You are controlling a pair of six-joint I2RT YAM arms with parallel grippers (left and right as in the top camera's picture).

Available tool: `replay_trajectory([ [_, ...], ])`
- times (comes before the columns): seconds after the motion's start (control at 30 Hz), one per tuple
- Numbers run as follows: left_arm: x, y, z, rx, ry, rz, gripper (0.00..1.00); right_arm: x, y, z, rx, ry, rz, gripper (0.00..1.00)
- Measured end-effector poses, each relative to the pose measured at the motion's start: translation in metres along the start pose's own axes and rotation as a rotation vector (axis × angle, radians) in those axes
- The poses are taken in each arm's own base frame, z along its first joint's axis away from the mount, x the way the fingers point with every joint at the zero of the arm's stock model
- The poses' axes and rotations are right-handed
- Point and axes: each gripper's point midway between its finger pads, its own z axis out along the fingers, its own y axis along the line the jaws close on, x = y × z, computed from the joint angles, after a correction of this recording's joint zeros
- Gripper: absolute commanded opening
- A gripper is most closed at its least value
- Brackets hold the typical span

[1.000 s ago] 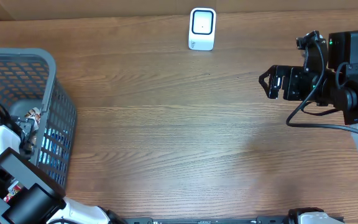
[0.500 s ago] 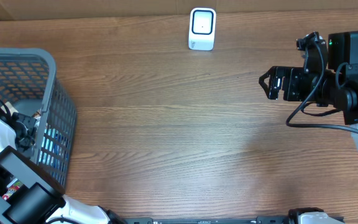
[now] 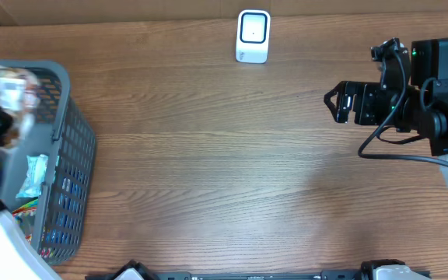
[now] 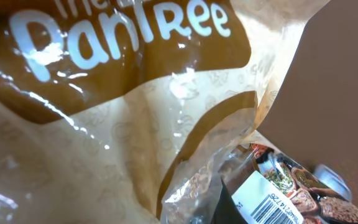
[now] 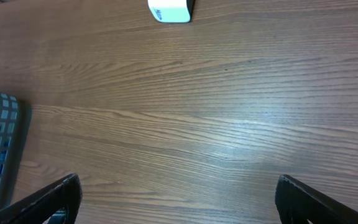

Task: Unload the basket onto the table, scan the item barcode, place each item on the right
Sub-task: 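Lift the Pantree bag out and drop it on the table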

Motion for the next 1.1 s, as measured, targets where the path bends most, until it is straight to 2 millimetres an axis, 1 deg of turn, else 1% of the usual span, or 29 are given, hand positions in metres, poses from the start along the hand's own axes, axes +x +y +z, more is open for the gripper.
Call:
replay_trajectory([
  [0.03, 0.013, -0.019, -0.005, 0.062, 0.04, 0.043, 0.04, 0.0, 0.0, 0.0, 0.0, -0.001, 0.0, 1.0],
  [0.1, 0.044, -0.053, -0.006, 0.176, 0.153, 0.12, 0.04, -0.001, 0.0, 0.0, -0.001, -0.004, -0.001, 1.0],
  [0.13, 0.072, -0.079, -0.001, 0.268, 0.256, 0.183, 0.05, -0.002, 0.0, 0.0, -0.001, -0.008, -0.003, 1.0],
  [0.17, 0.083, -0.087, 0.004, 0.292, 0.296, 0.205, 0.04, -0.002, 0.0, 0.0, -0.001, -0.007, -0.003, 1.0],
  [0.2, 0.103, -0.095, 0.011, 0.309, 0.366, 0.239, 0.04, -0.003, 0.0, 0.0, -0.001, -0.01, -0.003, 1.0],
  [0.23, 0.137, -0.1, 0.023, 0.303, 0.48, 0.271, 0.04, -0.003, 0.0, 0.0, -0.002, -0.011, -0.003, 1.0],
  [0.27, 0.173, -0.1, 0.041, 0.262, 0.601, 0.292, 0.04, -0.003, 0.0, 0.0, -0.002, -0.013, -0.004, 1.0],
  [0.33, 0.213, -0.094, 0.065, 0.188, 0.72, 0.31, 0.04, -0.004, 0.001, 0.0, -0.002, -0.015, -0.005, 1.0],
  [0.37, 0.239, -0.09, 0.08, 0.153, 0.783, 0.326, 0.04, -0.004, 0.0, 0.0, -0.002, -0.015, -0.005, 1.0],
  [0.4, 0.258, -0.088, 0.09, 0.133, 0.834, 0.339, 0.04, -0.004, 0.001, 0.0, -0.002, -0.017, -0.006, 1.0],
  [0.47, 0.304, -0.082, 0.115, 0.085, 0.931, 0.379, 0.04, -0.005, 0.001, 0.0, -0.003, -0.018, -0.007, 1.0],
  [0.53, 0.339, -0.076, 0.134, 0.044, 1.0, 0.418, 0.04, -0.004, 0.001, 0.0, -0.002, -0.018, -0.006, 1.0],
  [0.57, 0.349, -0.072, 0.139, 0.027, 1.021, 0.428, 0.08, -0.004, 0.001, 0.0, -0.003, -0.018, -0.007, 1.0],
  [0.6, 0.358, -0.069, 0.146, 0.012, 1.036, 0.434, 0.15, -0.004, 0.001, 0.0, -0.003, -0.017, -0.006, 1.0],
  [0.63, 0.365, -0.067, 0.154, -0.001, 1.044, 0.438, 0.18, -0.004, 0.001, 0.0, -0.003, -0.018, -0.007, 1.0],
  [0.67, 0.369, -0.065, 0.159, -0.01, 1.051, 0.44, 0.24, -0.004, 0.001, 0.0, -0.003, -0.018, -0.006, 1.0],
  [0.7, 0.373, -0.064, 0.161, -0.016, 1.061, 0.436, 0.33, -0.004, 0.001, 0.0, -0.003, -0.017, -0.006, 1.0],
  [0.73, 0.374, -0.064, 0.16, -0.011, 1.071, 0.438, 0.36, -0.004, 0.001, 0.0, -0.003, -0.017, -0.006, 1.0],
  [0.8, 0.368, -0.072, 0.155, 0.013, 1.089, 0.436, 0.44, -0.004, 0.001, 0.0, -0.003, -0.017, -0.006, 1.0],
  [0.83, 0.36, -0.078, 0.153, 0.029, 1.087, 0.437, 0.5, -0.004, 0.001, 0.0, -0.002, -0.017, -0.006, 1.0],
  [0.87, 0.358, -0.079, 0.152, 0.032, 1.087, 0.439, 0.55, -0.004, 0.001, 0.0, -0.003, -0.017, -0.006, 1.0],
  [0.9, 0.337, -0.096, 0.151, 0.068, 1.054, 0.441, 0.59, -0.004, 0.001, 0.0, -0.003, -0.017, -0.006, 1.0],
  [0.93, 0.309, -0.115, 0.147, 0.103, 1.015, 0.445, 0.68, -0.004, 0.001, 0.0, -0.002, -0.015, -0.005, 1.0],
  [0.97, 0.29, -0.126, 0.14, 0.122, 0.988, 0.447, 0.73, -0.004, 0.001, 0.0, -0.002, -0.015, -0.005, 1.0],
  [1.0, 0.266, -0.138, 0.132, 0.142, 0.954, 0.45, 0.75, -0.003, 0.001, 0.0, -0.003, -0.014, -0.005, 1.0],
  [1.03, 0.236, -0.148, 0.121, 0.15, 0.902, 0.449, 0.75, -0.004, 0.001, 0.0, -0.003, -0.014, -0.005, 1.0],
  [1.07, 0.22, -0.154, 0.116, 0.157, 0.864, 0.448, 0.75, -0.004, 0.001, 0.0, -0.002, -0.015, -0.005, 1.0],
  [1.1, 0.195, -0.158, 0.104, 0.154, 0.811, 0.443, 0.75, -0.004, 0.001, 0.0, -0.003, -0.015, -0.005, 1.0],
])
